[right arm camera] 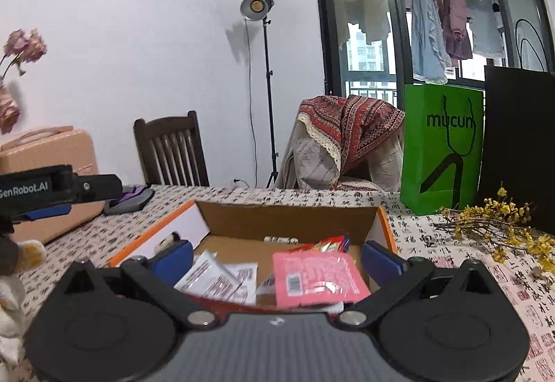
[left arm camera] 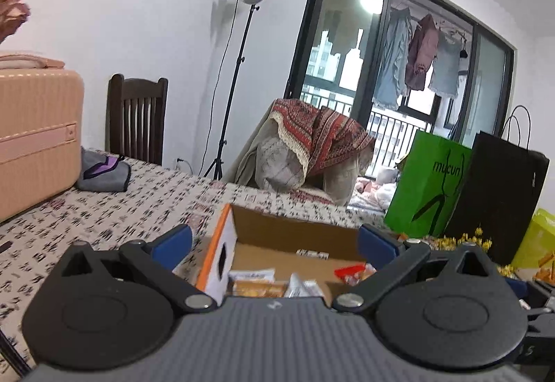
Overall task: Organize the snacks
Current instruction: 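Withdraw both grippers from the box back to the snack pile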
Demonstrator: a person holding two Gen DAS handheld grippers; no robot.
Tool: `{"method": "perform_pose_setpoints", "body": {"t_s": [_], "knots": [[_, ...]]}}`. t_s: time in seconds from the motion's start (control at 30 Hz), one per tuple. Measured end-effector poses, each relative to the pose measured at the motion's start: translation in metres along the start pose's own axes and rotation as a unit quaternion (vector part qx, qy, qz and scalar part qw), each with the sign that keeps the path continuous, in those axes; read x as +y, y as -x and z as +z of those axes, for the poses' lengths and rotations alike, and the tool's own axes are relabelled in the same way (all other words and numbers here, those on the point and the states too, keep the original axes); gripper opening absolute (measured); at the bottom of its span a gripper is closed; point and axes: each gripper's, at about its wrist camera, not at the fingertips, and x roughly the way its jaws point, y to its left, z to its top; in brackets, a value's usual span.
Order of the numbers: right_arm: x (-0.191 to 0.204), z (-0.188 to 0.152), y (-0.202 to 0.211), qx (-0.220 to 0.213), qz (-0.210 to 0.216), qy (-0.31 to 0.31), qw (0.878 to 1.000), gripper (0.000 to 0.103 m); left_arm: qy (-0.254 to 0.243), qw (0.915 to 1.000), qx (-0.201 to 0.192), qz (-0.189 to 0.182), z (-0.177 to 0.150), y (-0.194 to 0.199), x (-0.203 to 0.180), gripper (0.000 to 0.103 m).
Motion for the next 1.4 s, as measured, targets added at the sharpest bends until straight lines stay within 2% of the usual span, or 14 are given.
{"method": "perform_pose_setpoints", "body": {"t_s": [0.27, 0.43, 0.57, 0.8, 1.13, 1.4], "knots": [[0.009, -0.030, 0.033, 0.025, 0.019, -0.011, 0.999, 0.103, -0.010, 0.9996, 0.026, 0.011, -0.024, 0.030, 0.023, 0.103], [0.015, -0.052, 0.054, 0.039, 0.024, -0.008, 0.999, 0.103, -0.018, 0.9988, 0.046, 0.005, -0.044, 0.048, 0.032, 0.103], [0.016, -0.068, 0.066, 0.057, 0.018, -0.010, 0.998, 0.103, -0.035, 0.9974, 0.062, -0.009, -0.061, 0.064, 0.035, 0.103], [0.019, -0.091, 0.081, 0.080, -0.005, -0.005, 0.997, 0.103, -0.034, 0.9957, 0.082, -0.023, -0.087, 0.086, 0.047, 0.103], [0.026, -0.113, 0.090, 0.116, 0.005, 0.003, 0.993, 0.103, -0.018, 0.9956, 0.091, -0.016, -0.099, 0.099, 0.067, 0.103], [0.051, -0.115, 0.073, 0.142, 0.010, 0.024, 0.989, 0.103, -0.015, 0.9948, 0.099, -0.021, -0.103, 0.099, 0.069, 0.103]]}}
